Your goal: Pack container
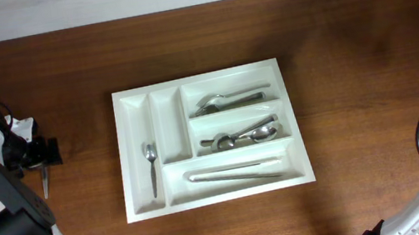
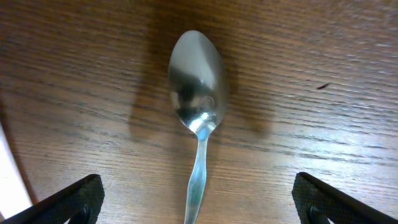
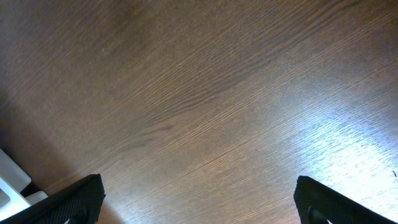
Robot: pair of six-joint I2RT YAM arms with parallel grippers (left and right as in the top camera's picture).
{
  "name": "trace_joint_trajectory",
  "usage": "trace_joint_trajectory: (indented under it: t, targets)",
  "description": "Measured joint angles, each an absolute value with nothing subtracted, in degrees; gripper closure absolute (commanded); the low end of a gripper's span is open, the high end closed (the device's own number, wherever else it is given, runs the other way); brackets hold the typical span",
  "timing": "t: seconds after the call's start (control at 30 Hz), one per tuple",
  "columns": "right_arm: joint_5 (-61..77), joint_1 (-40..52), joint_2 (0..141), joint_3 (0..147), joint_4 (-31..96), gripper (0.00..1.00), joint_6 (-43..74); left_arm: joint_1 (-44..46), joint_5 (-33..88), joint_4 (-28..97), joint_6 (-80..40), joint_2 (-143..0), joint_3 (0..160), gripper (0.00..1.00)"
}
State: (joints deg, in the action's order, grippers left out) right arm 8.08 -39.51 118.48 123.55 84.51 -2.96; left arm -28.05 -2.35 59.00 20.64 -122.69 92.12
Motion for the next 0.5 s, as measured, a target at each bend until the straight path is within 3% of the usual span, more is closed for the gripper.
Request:
trace_joint_trajectory:
  t: [0.5]
  targets:
    - [8.08, -39.51, 118.48, 123.55, 84.51, 0.01, -2.98, -28.05, -2.35, 58.24, 20.64, -125.38, 92.07, 0.01]
